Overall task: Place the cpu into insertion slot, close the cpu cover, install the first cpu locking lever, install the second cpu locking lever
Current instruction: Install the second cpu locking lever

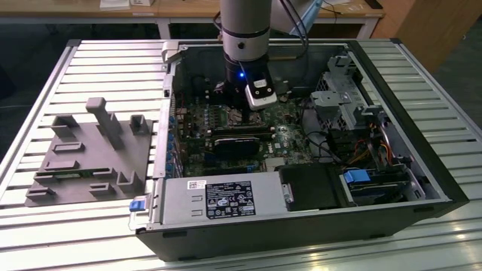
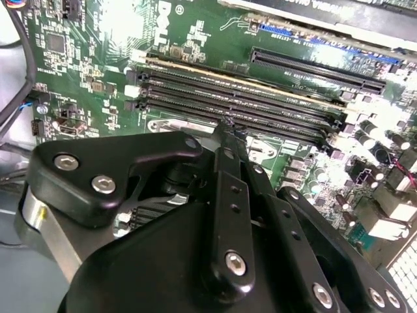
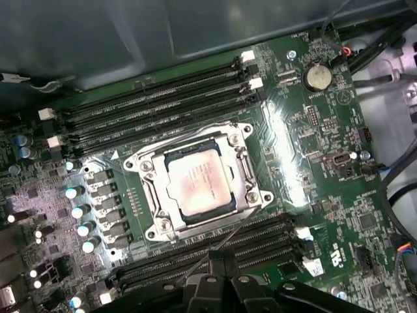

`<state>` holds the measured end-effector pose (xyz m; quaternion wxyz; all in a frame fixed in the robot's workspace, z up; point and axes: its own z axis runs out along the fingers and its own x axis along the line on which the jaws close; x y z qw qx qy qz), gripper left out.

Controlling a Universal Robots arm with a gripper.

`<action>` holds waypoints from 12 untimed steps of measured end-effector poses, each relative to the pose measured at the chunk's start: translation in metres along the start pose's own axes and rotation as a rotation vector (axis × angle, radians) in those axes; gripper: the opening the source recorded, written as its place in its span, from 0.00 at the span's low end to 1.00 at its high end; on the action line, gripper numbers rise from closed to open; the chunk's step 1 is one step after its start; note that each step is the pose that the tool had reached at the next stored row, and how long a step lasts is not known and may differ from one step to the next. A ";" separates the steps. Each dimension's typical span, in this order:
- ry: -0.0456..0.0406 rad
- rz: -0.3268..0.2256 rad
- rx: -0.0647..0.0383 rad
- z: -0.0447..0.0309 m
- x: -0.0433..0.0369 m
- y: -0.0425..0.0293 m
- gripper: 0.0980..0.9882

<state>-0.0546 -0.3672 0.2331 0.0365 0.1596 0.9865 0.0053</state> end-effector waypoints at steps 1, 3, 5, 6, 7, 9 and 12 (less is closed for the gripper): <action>0.0016 -0.001 -0.005 0.0007 -0.0001 -0.0005 0.00; 0.0050 -0.003 -0.015 0.0021 -0.0003 -0.0016 0.00; 0.0093 -0.005 -0.027 0.0032 0.0001 -0.0026 0.00; 0.0124 -0.005 -0.037 0.0037 0.0007 -0.0032 0.00; 0.0159 -0.006 -0.048 0.0041 0.0008 -0.0035 0.00; 0.0242 -0.006 -0.073 0.0045 0.0006 -0.0041 0.00; 0.0348 -0.005 -0.105 0.0052 0.0004 -0.0055 0.00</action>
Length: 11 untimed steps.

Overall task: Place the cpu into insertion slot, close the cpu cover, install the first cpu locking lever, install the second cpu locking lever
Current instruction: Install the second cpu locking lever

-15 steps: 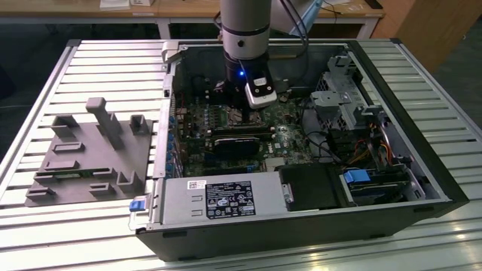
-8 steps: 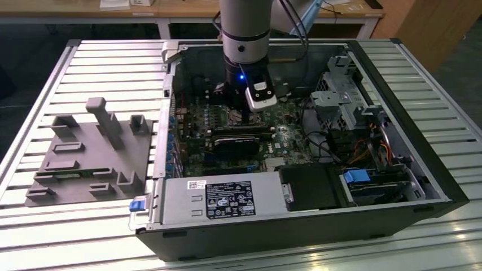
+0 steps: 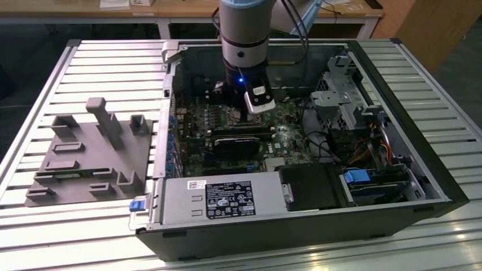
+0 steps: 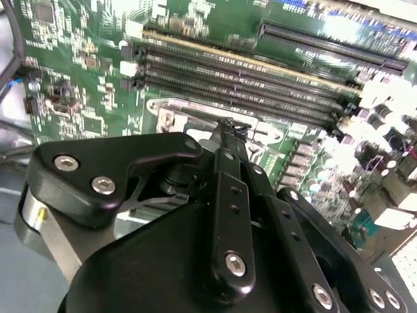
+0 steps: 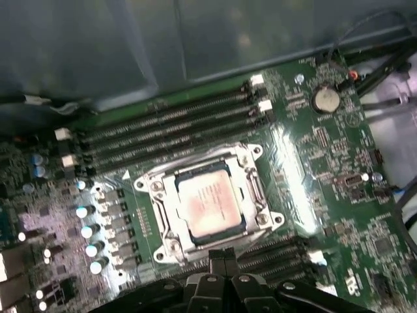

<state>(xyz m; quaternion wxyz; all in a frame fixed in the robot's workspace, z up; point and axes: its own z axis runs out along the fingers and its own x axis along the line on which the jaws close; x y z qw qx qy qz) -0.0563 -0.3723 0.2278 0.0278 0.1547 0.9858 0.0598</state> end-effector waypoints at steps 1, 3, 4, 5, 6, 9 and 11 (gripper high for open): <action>0.0030 0.000 -0.009 0.0002 -0.0001 -0.0006 0.00; 0.0079 0.000 -0.024 0.0004 -0.0005 -0.0021 0.00; 0.0096 0.000 -0.029 0.0005 -0.0007 -0.0031 0.00; 0.0107 0.000 -0.033 0.0005 -0.0010 -0.0044 0.00; 0.0115 0.000 -0.035 0.0005 -0.0014 -0.0059 0.00; 0.0120 0.000 -0.036 0.0002 -0.0020 -0.0083 0.00; 0.0124 0.000 -0.037 0.0002 -0.0022 -0.0088 0.00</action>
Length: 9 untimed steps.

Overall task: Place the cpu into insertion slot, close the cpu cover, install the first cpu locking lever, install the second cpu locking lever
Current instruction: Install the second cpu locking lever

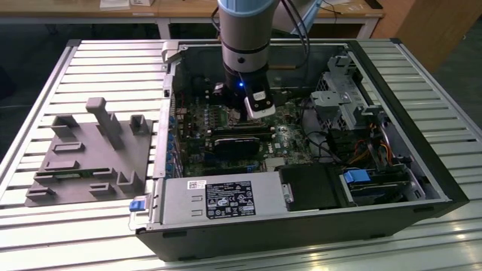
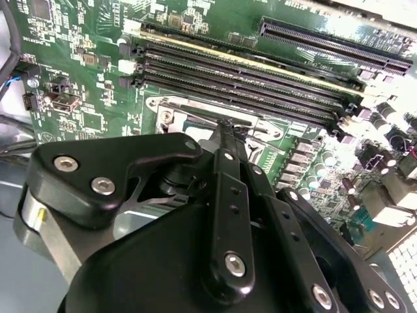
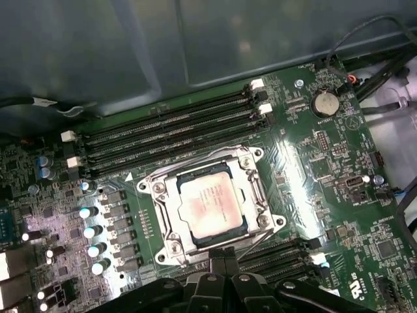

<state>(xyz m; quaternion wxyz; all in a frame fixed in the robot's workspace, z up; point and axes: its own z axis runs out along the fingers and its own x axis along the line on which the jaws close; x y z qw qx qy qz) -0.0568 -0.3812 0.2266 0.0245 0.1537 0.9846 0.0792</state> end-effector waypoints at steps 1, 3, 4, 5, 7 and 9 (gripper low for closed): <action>0.0004 0.000 -0.001 -0.0001 -0.0002 -0.0006 0.00; 0.0017 -0.001 -0.005 -0.0004 -0.0008 -0.0028 0.00; 0.0024 -0.001 -0.007 -0.0006 -0.0011 -0.0039 0.00; 0.0030 -0.002 -0.008 -0.0008 -0.0013 -0.0052 0.00; 0.0044 -0.004 -0.012 -0.0012 -0.0012 -0.0075 0.00; 0.0062 -0.008 -0.016 -0.0014 -0.0004 -0.0096 0.00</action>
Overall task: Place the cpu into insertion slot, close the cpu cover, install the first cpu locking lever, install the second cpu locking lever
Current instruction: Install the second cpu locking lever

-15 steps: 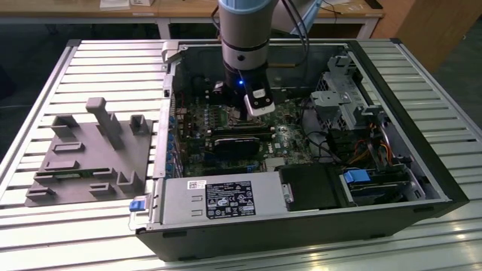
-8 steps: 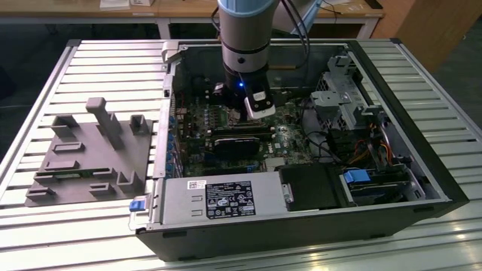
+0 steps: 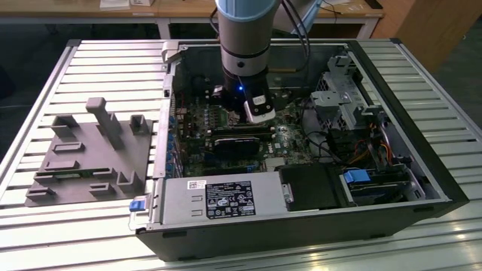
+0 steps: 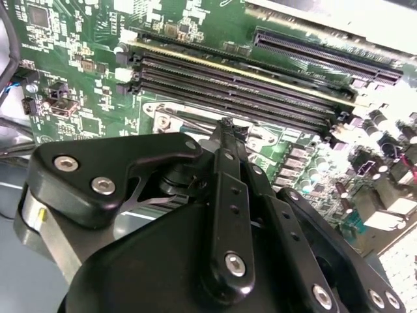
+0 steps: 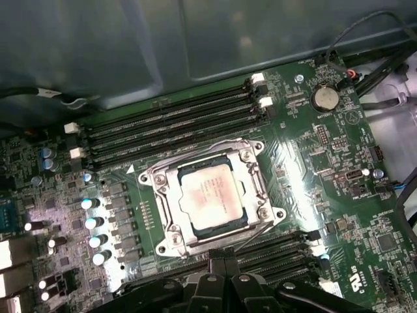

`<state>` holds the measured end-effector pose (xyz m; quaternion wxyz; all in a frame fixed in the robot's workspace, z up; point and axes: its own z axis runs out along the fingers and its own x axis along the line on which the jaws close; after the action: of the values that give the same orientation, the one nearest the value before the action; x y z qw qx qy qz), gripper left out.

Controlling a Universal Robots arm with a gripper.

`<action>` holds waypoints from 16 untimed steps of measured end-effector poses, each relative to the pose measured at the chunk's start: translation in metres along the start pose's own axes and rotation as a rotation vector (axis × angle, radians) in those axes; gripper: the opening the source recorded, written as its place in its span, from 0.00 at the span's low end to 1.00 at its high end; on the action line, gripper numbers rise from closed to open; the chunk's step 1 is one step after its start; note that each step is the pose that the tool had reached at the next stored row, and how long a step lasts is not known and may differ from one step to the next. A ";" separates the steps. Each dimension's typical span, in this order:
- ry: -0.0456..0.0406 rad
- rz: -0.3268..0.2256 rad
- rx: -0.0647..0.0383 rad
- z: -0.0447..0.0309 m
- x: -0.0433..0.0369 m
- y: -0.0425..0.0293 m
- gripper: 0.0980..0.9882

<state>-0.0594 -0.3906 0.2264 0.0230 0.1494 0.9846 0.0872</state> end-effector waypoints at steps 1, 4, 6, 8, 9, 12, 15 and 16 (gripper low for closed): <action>0.0009 -0.002 -0.002 -0.0001 0.0007 -0.0012 0.00; 0.0040 -0.011 -0.006 0.0002 0.0033 -0.0045 0.00; 0.0058 -0.019 -0.008 0.0007 0.0040 -0.0060 0.00; 0.0077 -0.028 -0.009 0.0013 0.0039 -0.0067 0.00; 0.0094 -0.033 -0.011 0.0016 0.0039 -0.0070 0.00; 0.0172 -0.053 -0.025 0.0027 0.0044 -0.0074 0.00; 0.0255 -0.073 -0.041 0.0038 0.0055 -0.0080 0.00; 0.0278 -0.079 -0.045 0.0040 0.0058 -0.0083 0.00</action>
<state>-0.0671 -0.3960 0.2208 0.0161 0.1088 0.9878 0.1104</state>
